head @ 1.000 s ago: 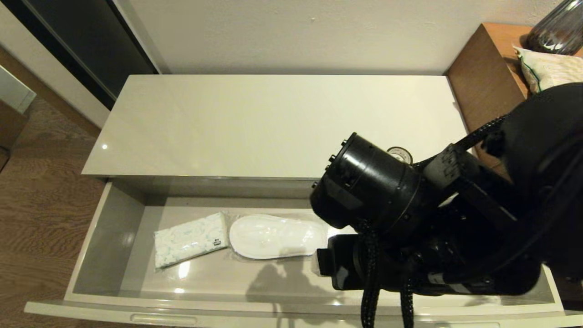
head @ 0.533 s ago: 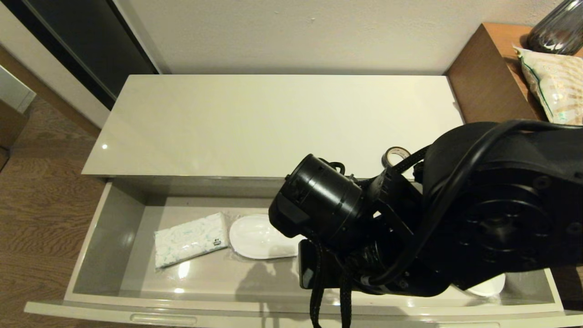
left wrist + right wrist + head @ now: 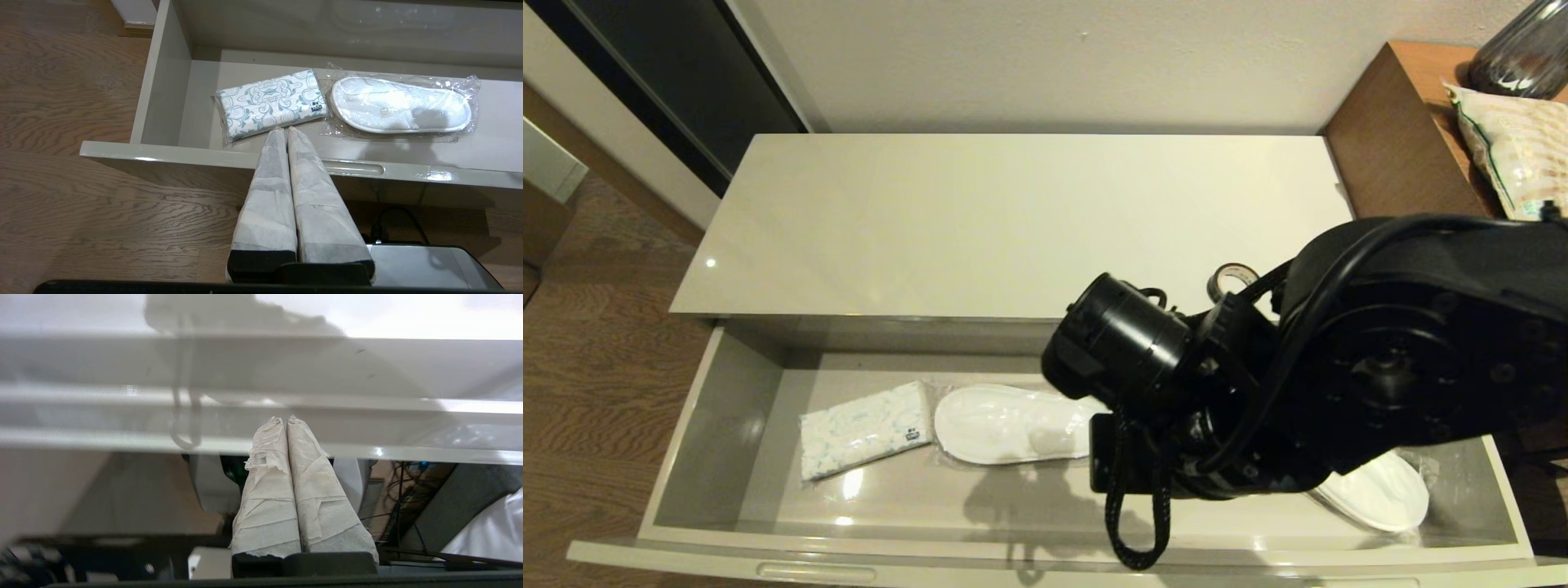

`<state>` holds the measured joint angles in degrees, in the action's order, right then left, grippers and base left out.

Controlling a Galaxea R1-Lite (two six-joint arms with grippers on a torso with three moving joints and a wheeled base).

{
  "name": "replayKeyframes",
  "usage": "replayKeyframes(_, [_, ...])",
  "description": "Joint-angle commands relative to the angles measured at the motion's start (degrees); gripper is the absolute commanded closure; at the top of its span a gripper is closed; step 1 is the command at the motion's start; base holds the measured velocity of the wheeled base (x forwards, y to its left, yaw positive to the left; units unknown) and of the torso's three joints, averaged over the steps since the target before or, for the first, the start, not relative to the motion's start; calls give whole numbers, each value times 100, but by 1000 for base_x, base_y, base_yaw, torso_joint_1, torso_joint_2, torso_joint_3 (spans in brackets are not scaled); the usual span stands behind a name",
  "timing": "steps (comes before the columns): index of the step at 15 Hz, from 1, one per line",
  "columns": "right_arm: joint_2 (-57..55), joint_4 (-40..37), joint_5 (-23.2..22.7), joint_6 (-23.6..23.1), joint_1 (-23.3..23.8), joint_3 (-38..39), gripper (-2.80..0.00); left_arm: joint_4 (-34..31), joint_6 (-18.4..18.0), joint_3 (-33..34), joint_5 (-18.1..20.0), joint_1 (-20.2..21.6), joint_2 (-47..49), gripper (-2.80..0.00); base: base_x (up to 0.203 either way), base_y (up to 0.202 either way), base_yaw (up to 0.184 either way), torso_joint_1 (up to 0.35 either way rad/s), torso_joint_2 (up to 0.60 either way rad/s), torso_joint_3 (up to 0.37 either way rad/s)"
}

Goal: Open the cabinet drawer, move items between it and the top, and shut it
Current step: Take out the tissue from the drawer

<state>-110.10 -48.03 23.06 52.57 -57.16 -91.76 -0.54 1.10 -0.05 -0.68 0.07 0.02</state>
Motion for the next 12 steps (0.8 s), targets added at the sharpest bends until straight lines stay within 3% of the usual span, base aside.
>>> replayKeyframes(1, [478, -193, 14, 43, 734, -19, 0, 2, 4, 0, -2, 1, 6, 0, 0, 0, 0, 0, 0, 0])
replayKeyframes(5, [1444, -864, 276, -69, 2487, -72, 0, 2, 4, 4, -2, 1, 6, 0, 0, 0, 0, 0, 0, 0])
replayKeyframes(8, [2447, -1496, 638, -313, 2755, -47, 0, 2, 4, -1, -2, 1, 6, 0, 0, 0, 0, 0, 0, 0])
replayKeyframes(10, [3006, -1849, 1210, -409, 2699, -17, 0, 2, 4, 5, -2, 1, 6, 0, 0, 0, 0, 0, 0, 0])
replayKeyframes(12, [3486, -2314, 1622, -161, 2554, 24, 0, 2, 4, 5, -2, 1, 6, 0, 0, 0, 0, 0, 0, 0])
